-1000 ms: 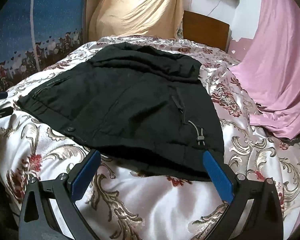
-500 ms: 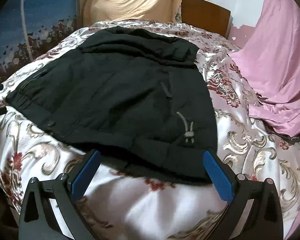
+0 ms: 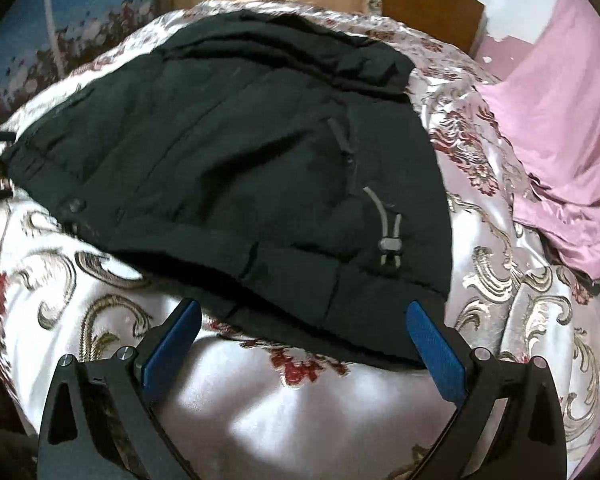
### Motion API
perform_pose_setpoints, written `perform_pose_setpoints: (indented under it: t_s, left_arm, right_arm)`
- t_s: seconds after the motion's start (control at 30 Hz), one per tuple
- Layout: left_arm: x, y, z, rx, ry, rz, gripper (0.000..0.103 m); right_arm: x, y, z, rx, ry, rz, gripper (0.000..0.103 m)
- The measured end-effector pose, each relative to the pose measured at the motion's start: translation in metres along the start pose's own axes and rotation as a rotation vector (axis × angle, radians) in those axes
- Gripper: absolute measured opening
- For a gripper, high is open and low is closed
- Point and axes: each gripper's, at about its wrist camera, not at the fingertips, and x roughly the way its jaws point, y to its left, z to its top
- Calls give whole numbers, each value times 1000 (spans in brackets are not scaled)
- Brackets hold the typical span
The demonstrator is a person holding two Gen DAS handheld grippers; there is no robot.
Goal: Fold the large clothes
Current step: 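Move both tools to the folded edge of the black jacket, then close both tools on the folded jacket edge side by side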
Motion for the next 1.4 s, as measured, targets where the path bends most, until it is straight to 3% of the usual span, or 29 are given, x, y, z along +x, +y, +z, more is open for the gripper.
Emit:
perform_pose_setpoints:
  t_s: [0.1, 0.27, 0.47, 0.57, 0.8, 0.9, 0.97, 1.1, 1.13, 1.2, 1.23, 1.33, 1.4]
  left_arm:
    - [7, -2, 2, 11, 29, 30, 103]
    - [5, -12, 5, 115, 44, 89, 103]
    - [11, -14, 11, 168, 61, 149, 103]
    - [11, -14, 11, 175, 54, 175, 103]
    - [11, -11, 12, 151, 9, 204, 103]
    - [9, -8, 12, 136, -16, 219, 103]
    - [5, -9, 11, 134, -48, 243, 96]
    - [-1, -15, 8, 163, -102, 274, 62]
    - [-3, -19, 7, 180, -118, 275, 54]
    - [-5, -24, 6, 211, -141, 280, 41]
    - [-6, -28, 6, 228, -153, 282, 33]
    - [-9, -29, 6, 239, -172, 279, 25]
    - [-12, -26, 8, 215, -182, 258, 20]
  right_arm:
    - [2, 3, 3, -19, 14, 4, 101]
    - [-1, 1, 6, -36, 32, 24, 101]
    - [3, -5, 15, -150, 70, -40, 101]
    - [7, -5, 21, -212, 105, -40, 101]
    - [4, 5, 26, -396, 154, 74, 101]
    - [10, 11, 27, -419, 149, 55, 101]
    - [14, 14, 27, -421, 127, 6, 101]
    - [11, 18, 27, -418, 59, -55, 99]
    - [8, 19, 26, -421, 38, -67, 96]
    - [1, 20, 24, -421, 0, -68, 62]
    - [-2, 22, 22, -425, -15, -64, 56]
    - [-4, 27, 14, -451, -46, -85, 41]
    - [-7, 30, 11, -450, -73, -94, 25]
